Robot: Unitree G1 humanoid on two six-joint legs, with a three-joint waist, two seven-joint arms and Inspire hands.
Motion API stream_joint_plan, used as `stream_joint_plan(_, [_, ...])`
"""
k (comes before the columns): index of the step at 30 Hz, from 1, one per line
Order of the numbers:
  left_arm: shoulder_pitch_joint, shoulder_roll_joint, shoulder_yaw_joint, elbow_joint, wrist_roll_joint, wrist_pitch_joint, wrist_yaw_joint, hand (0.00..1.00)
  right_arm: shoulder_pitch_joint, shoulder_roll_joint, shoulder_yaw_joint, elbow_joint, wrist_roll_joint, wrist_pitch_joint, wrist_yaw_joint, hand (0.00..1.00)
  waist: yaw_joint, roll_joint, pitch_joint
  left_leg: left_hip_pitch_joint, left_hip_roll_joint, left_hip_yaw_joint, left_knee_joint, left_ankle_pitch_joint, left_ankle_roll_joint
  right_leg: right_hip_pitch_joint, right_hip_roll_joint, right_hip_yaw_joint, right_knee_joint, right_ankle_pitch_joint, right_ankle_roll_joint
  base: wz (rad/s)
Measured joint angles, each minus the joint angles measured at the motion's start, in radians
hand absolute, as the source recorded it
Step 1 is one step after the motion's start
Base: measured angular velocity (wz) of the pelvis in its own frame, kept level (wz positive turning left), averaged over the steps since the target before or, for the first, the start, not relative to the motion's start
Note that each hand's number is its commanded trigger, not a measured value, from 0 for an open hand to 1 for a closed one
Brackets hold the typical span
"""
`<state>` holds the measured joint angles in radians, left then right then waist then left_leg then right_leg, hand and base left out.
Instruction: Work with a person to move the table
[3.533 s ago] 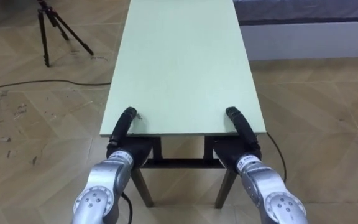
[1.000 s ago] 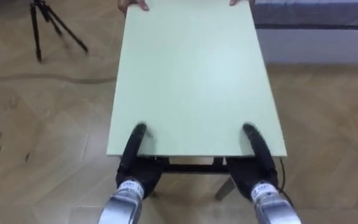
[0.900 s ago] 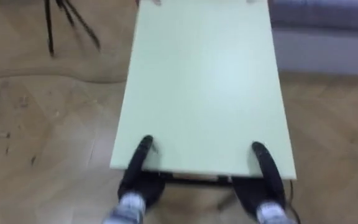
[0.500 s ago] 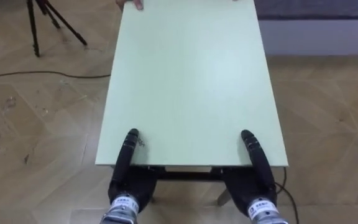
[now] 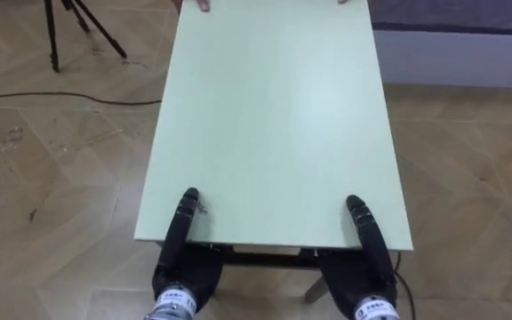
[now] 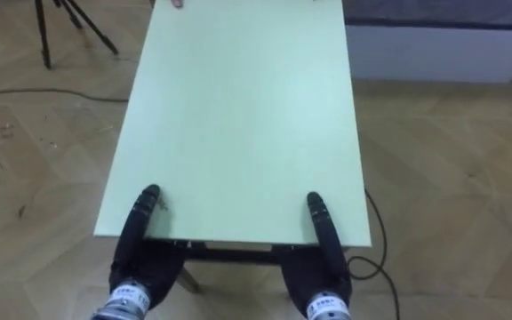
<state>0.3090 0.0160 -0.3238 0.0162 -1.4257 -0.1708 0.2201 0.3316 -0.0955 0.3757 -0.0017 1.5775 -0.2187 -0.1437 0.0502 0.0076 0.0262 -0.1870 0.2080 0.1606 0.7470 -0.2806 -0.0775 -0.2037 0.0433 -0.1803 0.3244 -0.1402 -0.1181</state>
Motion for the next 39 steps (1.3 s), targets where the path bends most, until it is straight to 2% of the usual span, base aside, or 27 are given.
stream_joint_plan(1, [-0.002,0.0,-0.004,0.0,-0.012,0.001,0.0,1.0,0.002,-0.001,0.0,0.0,0.001,-0.007,0.007,1.0,0.001,0.01,-0.0049,0.024,0.06,-0.013,0.112,0.001,-0.002,-0.002,0.011,-0.018,0.008,0.001,-0.009,0.06])
stream_joint_plan(3, [-0.013,0.001,-0.006,-0.001,-0.016,0.006,0.0,1.0,-0.006,-0.01,0.0,-0.004,0.001,-0.012,0.014,1.0,-0.018,0.012,-0.0059,0.089,0.105,-0.039,0.155,0.025,-0.026,-0.036,0.008,-0.037,0.04,-0.002,-0.014,0.31])
stream_joint_plan(6, [-0.056,0.003,-0.024,-0.004,-0.035,-0.006,0.001,1.0,-0.041,-0.028,-0.001,-0.014,0.001,-0.036,0.015,1.0,-0.057,0.035,-0.0047,0.189,0.118,-0.081,0.04,0.086,-0.041,-0.118,-0.009,-0.075,0.077,0.005,-0.008,0.38])
stream_joint_plan(8, [-0.099,0.0,-0.038,-0.005,-0.037,-0.011,0.004,1.0,-0.075,-0.037,-0.01,-0.016,0.001,-0.058,0.016,1.0,-0.082,0.082,-0.0035,0.244,0.106,-0.078,-0.196,0.085,-0.055,-0.183,-0.009,-0.11,0.092,0.043,0.003,0.42])
stream_joint_plan(9, [-0.11,0.005,-0.038,-0.005,-0.037,-0.011,0.005,1.0,-0.084,-0.034,-0.011,-0.014,0.001,-0.061,0.017,1.0,-0.089,0.084,-0.0038,0.251,0.104,-0.07,-0.239,0.05,-0.066,-0.201,-0.014,-0.114,0.094,0.052,0.007,0.37])
stream_joint_plan(10, [-0.13,0.013,-0.038,-0.005,-0.037,-0.019,0.005,1.0,-0.1,-0.032,-0.01,-0.015,0.001,-0.063,0.018,1.0,-0.107,0.083,-0.0044,0.25,0.079,-0.08,-0.321,0.017,-0.089,-0.24,-0.041,-0.115,0.096,0.08,0.019,0.33])
stream_joint_plan(11, [-0.137,0.013,-0.037,-0.005,-0.037,-0.02,0.005,1.0,-0.106,-0.032,-0.013,-0.016,0.001,-0.063,0.018,1.0,-0.119,0.083,-0.0046,0.248,0.062,-0.077,-0.358,0.009,-0.088,-0.256,-0.056,-0.108,0.09,0.097,0.027,0.37])
stream_joint_plan(13, [-0.153,0.011,-0.041,-0.004,-0.047,-0.023,0.005,1.0,-0.121,-0.032,-0.037,-0.012,0.001,-0.043,0.027,1.0,-0.142,0.084,-0.0044,0.246,-0.005,-0.07,-0.467,-0.011,-0.064,-0.294,-0.112,-0.061,0.051,0.17,0.069,0.25])
stream_joint_plan(14, [-0.156,0.01,-0.044,-0.001,-0.047,-0.023,0.005,1.0,-0.119,-0.029,-0.045,-0.007,0.001,-0.04,0.035,1.0,-0.146,0.084,-0.0045,0.247,-0.018,-0.067,-0.487,-0.021,-0.058,-0.302,-0.124,-0.054,0.048,0.184,0.078,0.29])
stream_joint_plan(16, [-0.173,0.01,-0.057,0.037,-0.046,-0.025,-0.003,1.0,-0.102,0.0,-0.083,0.026,-0.003,-0.013,0.077,1.0,-0.16,0.073,-0.0054,0.251,-0.067,-0.026,-0.535,-0.06,-0.041,-0.318,-0.155,-0.005,0.027,0.243,0.127,0.28])
stream_joint_plan(17, [-0.168,0.01,-0.058,0.042,-0.046,-0.025,-0.014,1.0,-0.094,0.005,-0.09,0.028,-0.004,-0.003,0.085,1.0,-0.161,0.065,-0.0065,0.251,-0.086,-0.015,-0.538,-0.065,-0.032,-0.323,-0.168,0.001,0.02,0.265,0.132,-0.09])
stream_joint_plan(19, [-0.122,0.009,-0.058,0.043,-0.047,-0.024,-0.036,1.0,-0.063,0.006,-0.096,0.029,-0.017,0.028,0.102,1.0,-0.149,0.049,-0.0099,0.248,-0.147,0.027,-0.52,-0.084,0.009,-0.311,-0.201,0.001,-0.046,0.373,0.138,-0.44])
stream_joint_plan(21, [-0.088,0.008,-0.055,0.043,-0.057,-0.018,-0.045,1.0,-0.039,0.005,-0.105,0.029,-0.022,0.059,0.103,1.0,-0.154,0.037,-0.0109,0.245,-0.187,0.051,-0.492,-0.095,0.043,-0.286,-0.224,0.001,-0.107,0.452,0.143,-0.31])
stream_joint_plan(23, [-0.072,0.008,-0.052,0.052,-0.062,-0.008,-0.049,1.0,-0.034,0.012,-0.126,0.043,-0.049,0.089,0.103,1.0,-0.159,0.016,-0.0078,0.221,-0.22,0.119,-0.464,-0.1,0.088,-0.279,-0.253,0.001,-0.151,0.562,0.17,-0.12])
stream_joint_plan(24, [-0.072,0.008,-0.053,0.056,-0.058,-0.007,-0.054,1.0,-0.033,0.012,-0.127,0.047,-0.049,0.09,0.103,1.0,-0.159,0.014,-0.0066,0.207,-0.213,0.15,-0.447,-0.1,0.09,-0.28,-0.253,-0.003,-0.133,0.552,0.172,0.2])
stream_joint_plan(25, [-0.073,0.008,-0.053,0.061,-0.052,0.002,-0.06,1.0,-0.022,0.019,-0.132,0.048,-0.049,0.09,0.106,1.0,-0.174,0.027,-0.0002,0.181,-0.173,0.232,-0.417,-0.097,0.095,-0.283,-0.249,-0.027,0.01,0.413,0.161,0.46])
stream_joint_plan(26, [-0.075,0.011,-0.053,0.061,-0.048,0.011,-0.059,1.0,-0.011,0.026,-0.134,0.048,-0.046,0.088,0.112,1.0,-0.187,0.03,-0.0006,0.175,-0.157,0.26,-0.411,-0.09,0.098,-0.283,-0.248,-0.031,0.102,0.326,0.149,0.8])
stream_joint_plan(28, [-0.088,0.02,-0.053,0.057,-0.031,0.034,-0.059,1.0,0.028,0.033,-0.136,0.017,-0.012,0.087,0.125,1.0,-0.188,0.008,-0.0033,0.17,-0.146,0.348,-0.421,-0.061,0.108,-0.269,-0.252,-0.022,0.453,0.073,0.143,0.72])
stream_joint_plan(29, [-0.088,0.02,-0.053,0.057,-0.031,0.043,-0.059,1.0,0.029,0.032,-0.136,0.016,-0.011,0.08,0.125,1.0,-0.188,0.001,-0.004,0.163,-0.149,0.391,-0.412,-0.058,0.114,-0.227,-0.259,-0.011,0.569,-0.006,0.147,0.34])
stream_joint_plan(32, [-0.073,0.019,-0.043,0.039,-0.03,0.052,-0.076,1.0,0.028,0.014,-0.127,-0.005,-0.005,0.073,0.125,1.0,-0.169,-0.011,-0.0048,0.14,-0.165,0.433,-0.379,-0.062,0.127,-0.108,-0.281,-0.001,0.649,-0.095,0.151,-0.11])
stream_joint_plan(33, [-0.063,0.018,-0.032,0.026,-0.023,0.052,-0.08,1.0,0.027,0.011,-0.108,-0.015,-0.007,0.065,0.125,1.0,-0.153,-0.025,-0.0016,0.125,-0.17,0.428,-0.343,-0.067,0.135,-0.06,-0.289,0.023,0.624,-0.114,0.168,-0.44])
stream_joint_plan(34, [-0.055,0.022,-0.019,0.025,-0.018,0.049,-0.081,1.0,0.028,0.014,-0.08,-0.013,-0.011,0.056,0.125,1.0,-0.133,-0.041,0.0079,0.088,-0.169,0.363,-0.285,-0.062,0.157,-0.04,-0.244,0.033,0.568,-0.119,0.181,-0.47])
stream_joint_plan(35, [-0.05,0.025,-0.017,0.024,-0.017,0.05,-0.081,1.0,0.032,0.014,-0.072,-0.012,-0.01,0.053,0.124,1.0,-0.122,-0.037,0.0039,0.055,-0.179,0.304,-0.28,-0.056,0.173,-0.031,-0.215,0.056,0.525,-0.114,0.184,-0.4])
stream_joint_plan(36, [-0.04,0.019,-0.022,0.018,-0.008,0.049,-0.081,1.0,0.036,0.012,-0.082,-0.011,-0.007,0.059,0.125,1.0,-0.119,-0.011,-0.0305,-0.03,-0.249,0.191,-0.372,0.004,0.198,-0.013,-0.149,0.115,0.393,-0.118,0.213,-0.18])
stream_joint_plan(37, [-0.047,0.024,-0.024,-0.021,0.013,0.045,-0.079,1.0,0.027,0.024,-0.1,-0.023,-0.003,0.067,0.145,1.0,-0.127,-0.007,-0.0273,-0.095,-0.278,0.231,-0.413,0.084,0.276,-0.017,-0.158,0.113,0.438,-0.143,0.227,0.09])
stream_joint_plan(38, [-0.054,0.039,-0.026,-0.026,0.017,0.042,-0.079,1.0,0.031,0.038,-0.096,-0.023,0.005,0.066,0.146,1.0,-0.137,-0.042,-0.0316,-0.096,-0.279,0.293,-0.408,0.076,0.282,-0.004,-0.19,0.095,0.501,-0.161,0.228,0.17])
stream_joint_plan(39, [-0.076,0.059,-0.022,-0.025,0.036,0.042,-0.075,1.0,0.031,0.04,-0.091,-0.023,0.027,0.067,0.146,1.0,-0.119,-0.105,-0.0257,-0.1,-0.306,0.319,-0.41,0.074,0.285,0.041,-0.238,0.09,0.547,-0.187,0.237,-0.06])
